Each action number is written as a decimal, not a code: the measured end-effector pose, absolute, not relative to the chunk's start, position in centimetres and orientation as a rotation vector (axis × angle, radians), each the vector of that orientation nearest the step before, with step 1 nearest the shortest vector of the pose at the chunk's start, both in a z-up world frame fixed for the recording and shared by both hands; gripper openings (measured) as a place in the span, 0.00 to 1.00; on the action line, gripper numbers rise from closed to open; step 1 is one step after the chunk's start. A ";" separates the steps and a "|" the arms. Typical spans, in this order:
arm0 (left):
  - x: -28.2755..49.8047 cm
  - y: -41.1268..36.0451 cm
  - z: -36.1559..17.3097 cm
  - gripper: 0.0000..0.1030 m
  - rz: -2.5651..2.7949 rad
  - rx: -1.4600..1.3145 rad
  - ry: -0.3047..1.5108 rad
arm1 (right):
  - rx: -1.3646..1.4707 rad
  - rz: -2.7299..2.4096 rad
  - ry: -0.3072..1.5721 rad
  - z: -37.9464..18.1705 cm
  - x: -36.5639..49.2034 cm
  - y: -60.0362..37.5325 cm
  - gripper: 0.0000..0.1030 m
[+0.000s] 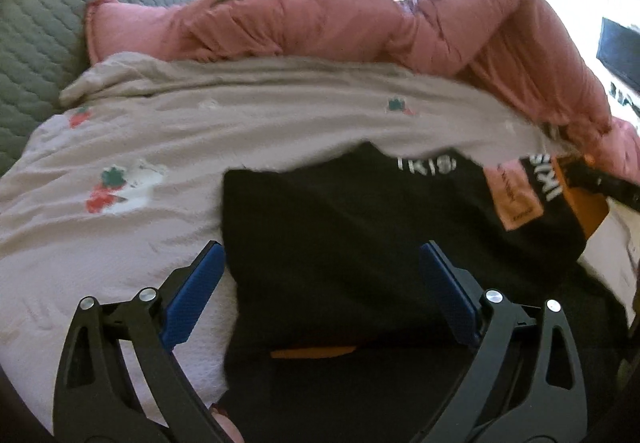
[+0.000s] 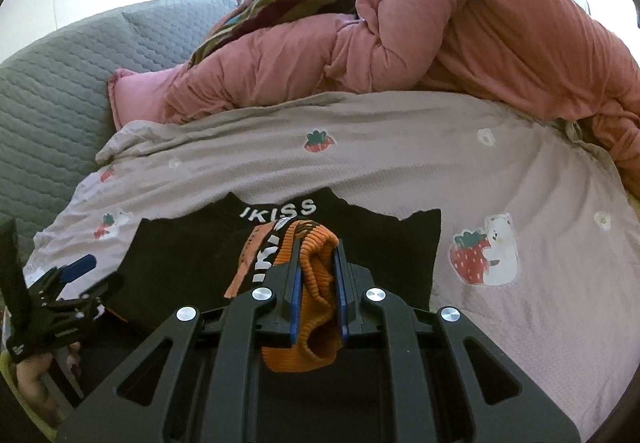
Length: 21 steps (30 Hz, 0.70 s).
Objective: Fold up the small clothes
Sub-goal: 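Grasp the cuff with the right gripper while the left gripper withdraws, then lower the orange cuff onto the shirt and open the right gripper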
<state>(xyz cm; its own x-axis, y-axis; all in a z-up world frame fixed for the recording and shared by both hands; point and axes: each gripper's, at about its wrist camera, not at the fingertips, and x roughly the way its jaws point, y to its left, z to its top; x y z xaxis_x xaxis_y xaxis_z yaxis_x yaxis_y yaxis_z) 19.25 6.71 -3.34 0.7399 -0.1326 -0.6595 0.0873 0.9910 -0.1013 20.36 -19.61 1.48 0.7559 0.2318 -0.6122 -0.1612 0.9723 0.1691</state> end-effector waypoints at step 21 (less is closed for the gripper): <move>20.1 5.5 -6.0 0.88 -0.153 -0.030 0.861 | -0.024 0.227 0.783 -1.4 19.3 -16.5 0.34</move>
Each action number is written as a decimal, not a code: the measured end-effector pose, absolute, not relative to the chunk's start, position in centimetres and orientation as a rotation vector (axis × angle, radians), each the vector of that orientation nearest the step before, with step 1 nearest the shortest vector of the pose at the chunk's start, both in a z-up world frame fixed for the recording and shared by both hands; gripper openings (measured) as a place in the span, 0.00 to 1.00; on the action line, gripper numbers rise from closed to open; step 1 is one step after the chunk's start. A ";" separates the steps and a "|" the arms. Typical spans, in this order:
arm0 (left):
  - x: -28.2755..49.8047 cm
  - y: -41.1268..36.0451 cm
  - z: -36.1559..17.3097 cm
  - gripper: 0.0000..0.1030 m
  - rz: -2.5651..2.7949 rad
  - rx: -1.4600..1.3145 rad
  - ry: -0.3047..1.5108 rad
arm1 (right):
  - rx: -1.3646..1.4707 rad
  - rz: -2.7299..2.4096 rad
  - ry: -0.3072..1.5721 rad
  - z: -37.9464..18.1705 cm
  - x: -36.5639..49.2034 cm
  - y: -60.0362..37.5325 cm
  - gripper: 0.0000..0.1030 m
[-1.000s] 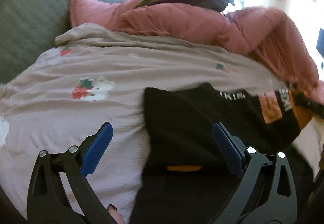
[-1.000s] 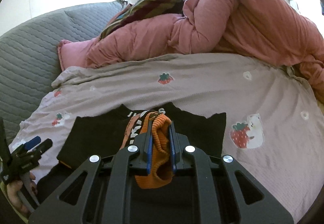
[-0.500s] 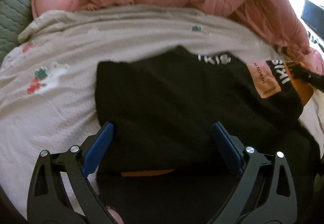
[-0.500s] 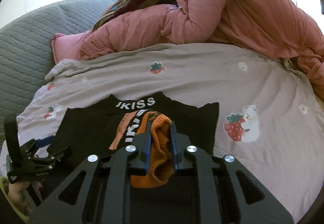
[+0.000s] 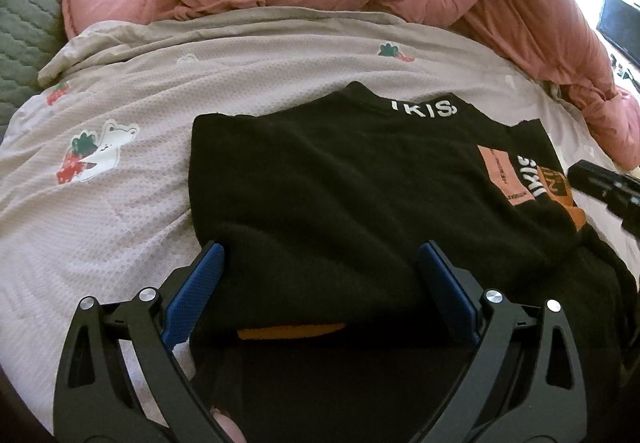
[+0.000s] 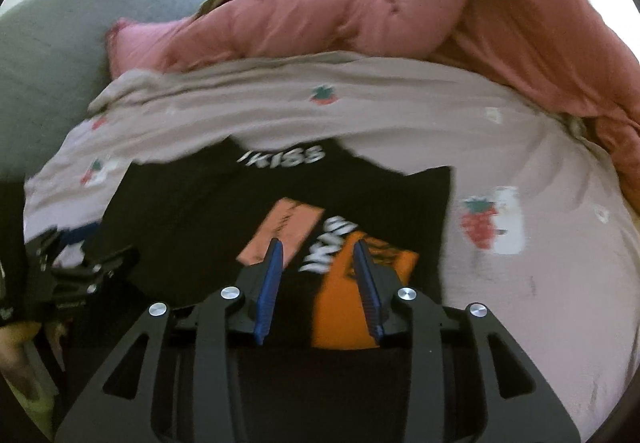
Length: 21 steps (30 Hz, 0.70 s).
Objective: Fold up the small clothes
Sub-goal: 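Lower the orange cuff onto the shirt and open the right gripper, then pull the open right gripper back from the folded sleeves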
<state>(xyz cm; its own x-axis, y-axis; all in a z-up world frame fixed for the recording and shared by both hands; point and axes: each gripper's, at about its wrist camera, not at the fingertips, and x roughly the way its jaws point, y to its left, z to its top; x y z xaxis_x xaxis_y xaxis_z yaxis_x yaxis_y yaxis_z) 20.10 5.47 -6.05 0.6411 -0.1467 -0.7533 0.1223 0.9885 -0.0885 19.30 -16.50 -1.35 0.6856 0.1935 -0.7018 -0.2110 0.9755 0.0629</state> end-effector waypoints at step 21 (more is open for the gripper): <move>19.4 5.5 -5.9 0.88 -0.155 -0.018 0.894 | -0.053 0.241 0.944 -5.4 20.2 -16.0 0.51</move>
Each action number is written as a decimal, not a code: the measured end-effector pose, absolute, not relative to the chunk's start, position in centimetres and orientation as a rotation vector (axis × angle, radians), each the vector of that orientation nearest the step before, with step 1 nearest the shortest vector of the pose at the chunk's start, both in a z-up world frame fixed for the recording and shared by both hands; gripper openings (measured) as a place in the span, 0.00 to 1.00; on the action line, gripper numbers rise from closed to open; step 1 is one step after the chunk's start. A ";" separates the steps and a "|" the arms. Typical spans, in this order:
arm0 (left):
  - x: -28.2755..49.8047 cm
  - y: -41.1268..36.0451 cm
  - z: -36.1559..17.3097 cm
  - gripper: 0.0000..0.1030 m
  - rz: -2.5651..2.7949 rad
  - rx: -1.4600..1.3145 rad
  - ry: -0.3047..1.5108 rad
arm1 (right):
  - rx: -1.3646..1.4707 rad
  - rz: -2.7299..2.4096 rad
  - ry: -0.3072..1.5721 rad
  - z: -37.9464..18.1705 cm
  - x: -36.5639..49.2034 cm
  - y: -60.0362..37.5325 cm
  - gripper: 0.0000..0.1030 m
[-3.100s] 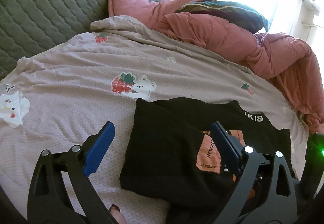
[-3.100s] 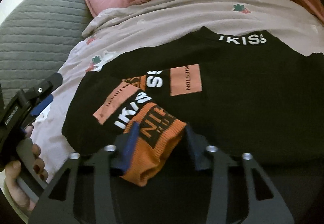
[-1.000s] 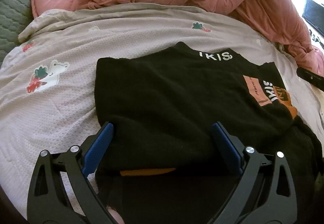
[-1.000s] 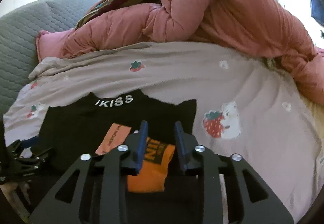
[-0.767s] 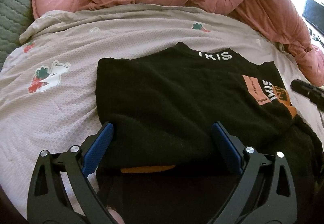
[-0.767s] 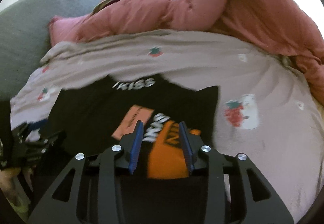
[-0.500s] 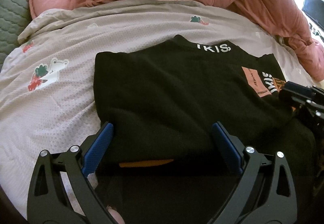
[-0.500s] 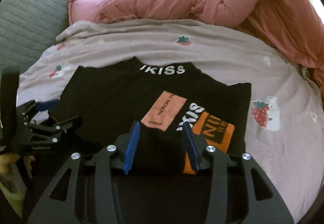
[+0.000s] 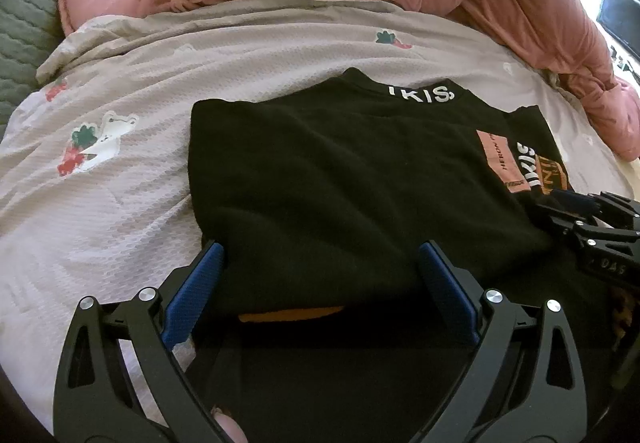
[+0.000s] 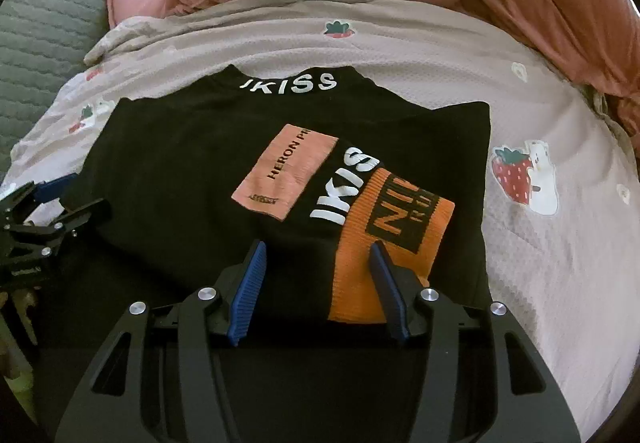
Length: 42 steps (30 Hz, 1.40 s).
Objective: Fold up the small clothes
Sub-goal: 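Pull the open right gripper back from the folded sleeves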
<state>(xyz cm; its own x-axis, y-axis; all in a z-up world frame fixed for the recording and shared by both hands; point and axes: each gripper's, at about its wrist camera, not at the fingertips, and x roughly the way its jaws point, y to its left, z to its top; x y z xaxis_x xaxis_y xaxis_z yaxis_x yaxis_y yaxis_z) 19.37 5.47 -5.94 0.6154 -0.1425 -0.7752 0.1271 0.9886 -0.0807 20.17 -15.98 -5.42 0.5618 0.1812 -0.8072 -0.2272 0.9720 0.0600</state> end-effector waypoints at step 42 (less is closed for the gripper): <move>15.6 6.7 -2.3 0.91 -0.095 -0.087 0.800 | 0.023 0.217 0.852 -1.5 17.0 -17.0 0.86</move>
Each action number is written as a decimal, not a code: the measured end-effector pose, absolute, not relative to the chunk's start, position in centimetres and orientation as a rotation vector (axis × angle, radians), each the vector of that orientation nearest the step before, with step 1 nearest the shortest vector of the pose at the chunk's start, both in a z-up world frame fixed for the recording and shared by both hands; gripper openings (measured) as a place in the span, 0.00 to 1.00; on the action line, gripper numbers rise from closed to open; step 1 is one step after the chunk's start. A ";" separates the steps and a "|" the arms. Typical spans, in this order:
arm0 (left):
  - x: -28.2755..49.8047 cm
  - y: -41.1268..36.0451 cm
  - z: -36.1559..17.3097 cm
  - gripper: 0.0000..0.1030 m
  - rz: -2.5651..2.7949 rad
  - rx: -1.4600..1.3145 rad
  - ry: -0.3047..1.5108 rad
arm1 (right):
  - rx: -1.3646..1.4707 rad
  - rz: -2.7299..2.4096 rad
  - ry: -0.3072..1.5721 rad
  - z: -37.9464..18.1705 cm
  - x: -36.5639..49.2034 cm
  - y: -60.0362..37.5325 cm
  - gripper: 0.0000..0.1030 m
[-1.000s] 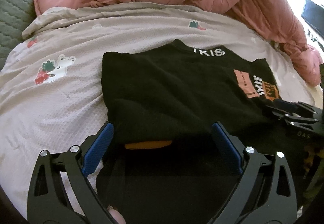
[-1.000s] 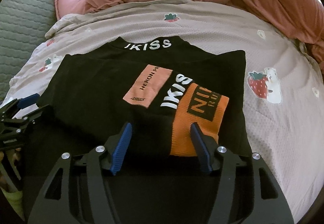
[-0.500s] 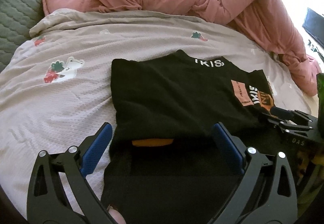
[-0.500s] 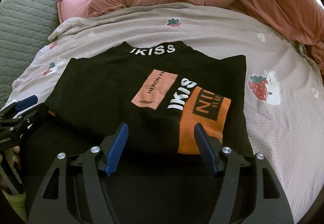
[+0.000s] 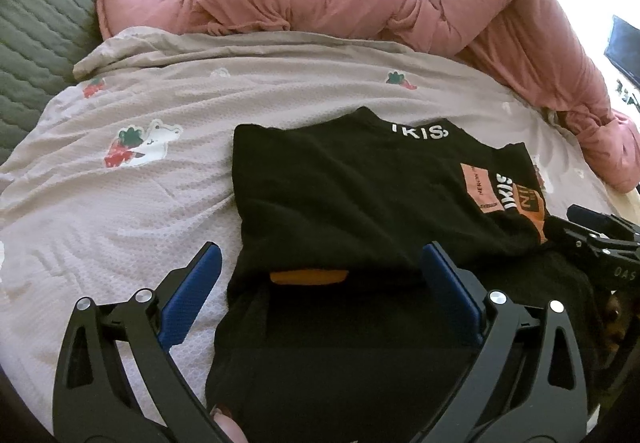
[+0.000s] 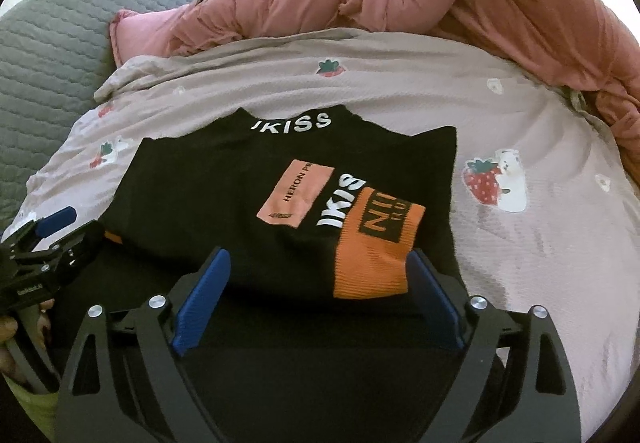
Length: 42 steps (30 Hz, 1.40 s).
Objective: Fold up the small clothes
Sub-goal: 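Pull the open right gripper back from the folded sleeves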
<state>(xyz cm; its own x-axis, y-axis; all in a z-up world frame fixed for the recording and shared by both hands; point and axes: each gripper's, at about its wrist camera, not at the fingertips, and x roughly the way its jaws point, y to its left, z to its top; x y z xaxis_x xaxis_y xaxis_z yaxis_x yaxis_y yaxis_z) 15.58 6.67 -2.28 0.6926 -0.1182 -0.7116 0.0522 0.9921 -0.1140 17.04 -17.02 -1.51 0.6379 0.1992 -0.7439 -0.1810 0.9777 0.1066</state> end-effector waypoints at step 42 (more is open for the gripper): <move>8.4 7.1 1.2 0.91 0.006 -0.066 0.737 | 0.042 0.231 0.757 3.3 11.3 -19.9 0.86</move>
